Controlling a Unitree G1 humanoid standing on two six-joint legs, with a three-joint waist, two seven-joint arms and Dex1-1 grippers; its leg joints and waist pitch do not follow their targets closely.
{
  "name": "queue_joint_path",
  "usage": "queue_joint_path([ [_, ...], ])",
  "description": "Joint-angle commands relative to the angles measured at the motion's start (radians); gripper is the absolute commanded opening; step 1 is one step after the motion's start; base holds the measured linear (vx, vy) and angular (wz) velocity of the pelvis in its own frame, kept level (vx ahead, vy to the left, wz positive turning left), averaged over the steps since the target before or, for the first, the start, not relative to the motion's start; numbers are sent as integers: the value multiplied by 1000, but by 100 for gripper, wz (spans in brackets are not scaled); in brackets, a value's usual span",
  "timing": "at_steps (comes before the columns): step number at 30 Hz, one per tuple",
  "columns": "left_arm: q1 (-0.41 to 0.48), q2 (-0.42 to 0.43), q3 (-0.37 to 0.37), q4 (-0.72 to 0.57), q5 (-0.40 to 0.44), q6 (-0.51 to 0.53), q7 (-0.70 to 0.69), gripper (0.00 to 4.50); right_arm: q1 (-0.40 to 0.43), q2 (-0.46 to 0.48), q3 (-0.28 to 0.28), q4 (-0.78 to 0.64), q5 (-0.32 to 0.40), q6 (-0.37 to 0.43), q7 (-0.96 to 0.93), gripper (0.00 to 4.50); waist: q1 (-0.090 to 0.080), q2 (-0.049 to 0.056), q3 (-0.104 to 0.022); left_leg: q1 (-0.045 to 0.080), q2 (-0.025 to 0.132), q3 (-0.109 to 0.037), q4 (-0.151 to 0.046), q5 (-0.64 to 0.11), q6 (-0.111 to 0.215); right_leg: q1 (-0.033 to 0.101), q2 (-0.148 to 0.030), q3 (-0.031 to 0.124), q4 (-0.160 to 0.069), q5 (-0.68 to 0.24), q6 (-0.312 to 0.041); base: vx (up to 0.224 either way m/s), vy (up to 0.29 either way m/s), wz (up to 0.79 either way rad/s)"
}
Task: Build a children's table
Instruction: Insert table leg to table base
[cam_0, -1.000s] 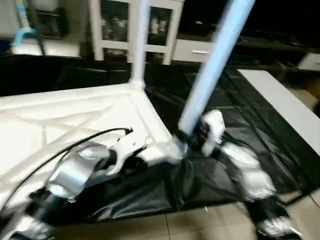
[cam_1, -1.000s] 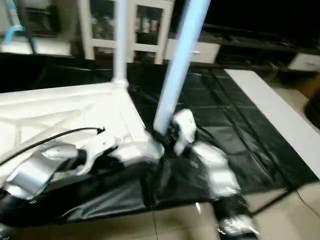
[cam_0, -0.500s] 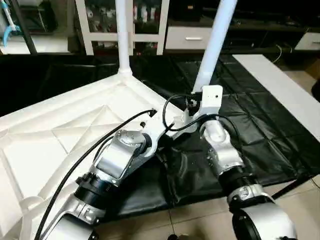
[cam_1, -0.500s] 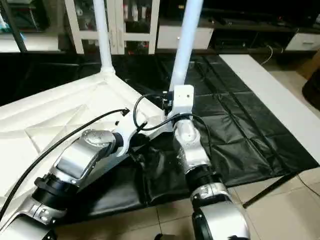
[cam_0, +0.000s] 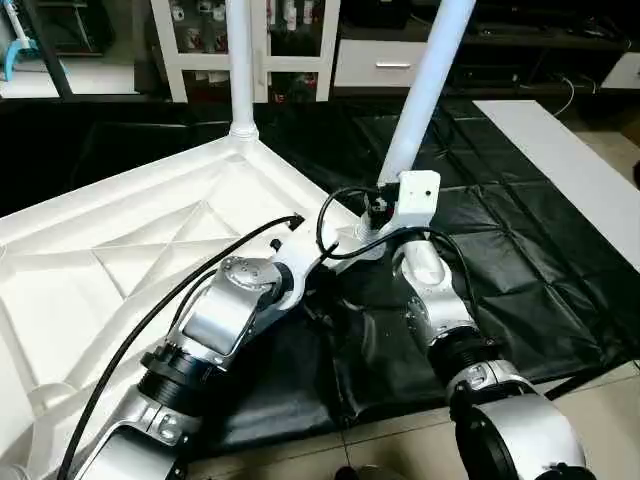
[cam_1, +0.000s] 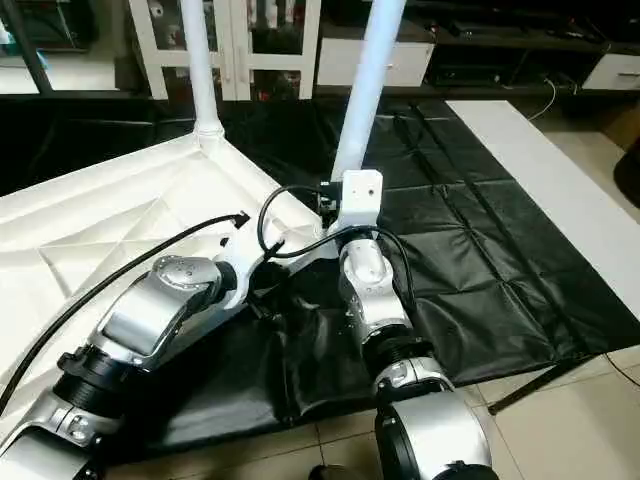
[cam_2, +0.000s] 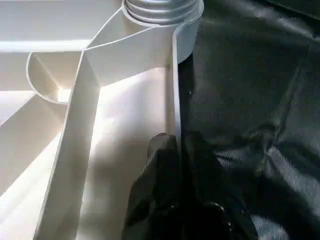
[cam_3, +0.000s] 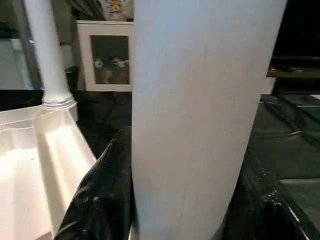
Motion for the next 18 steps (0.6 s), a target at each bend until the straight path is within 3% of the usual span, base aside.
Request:
queue_joint_path([
  [1,-25,-7,-7,-89,-40,-44,-59,0,55,-22,-21,103,8,61,44,237,6,25,-68,15,16,8,-70,-231,36,66,-43,36,-47,-143,-220,0,0,0],
  [3,-25,-5,-7,-89,-41,-45,-60,0,55,-23,-16,107,6,55,55,254,7,24,-69,13,15,7,-71,-235,27,66,-43,36,-47,-156,-213,0,0,0],
  [5,-23,-1,-6,-89,-42,-49,-62,0,53,-28,-8,121,-5,39,60,269,21,27,-74,23,16,13,-65,-214,27,57,-44,37,-45,-117,-233,0,0,0],
  [6,-23,-1,-6,-88,-43,-49,-63,0,54,-29,-10,122,-6,35,63,283,19,21,-73,17,14,14,-64,-206,32,60,-41,37,-42,-103,-235,0,0,0],
  [7,-23,0,-7,-89,-44,-49,-63,0,55,-30,-15,123,-7,31,69,292,23,23,-72,12,14,11,-66,-182,37,68,-42,37,-37,-96,-231,0,0,0],
  [13,-23,2,-11,-90,-47,-51,-65,0,61,-39,-14,106,-12,20,111,332,30,25,-72,12,13,11,-62,-184,39,66,-43,37,-37,-120,-222,0,0,0],
  [18,-20,13,-11,-87,-49,-57,-76,0,97,-43,5,30,10,11,245,370,36,24,-75,10,14,11,-59,-141,60,71,-43,36,-30,-60,-234,0,0,0],
])
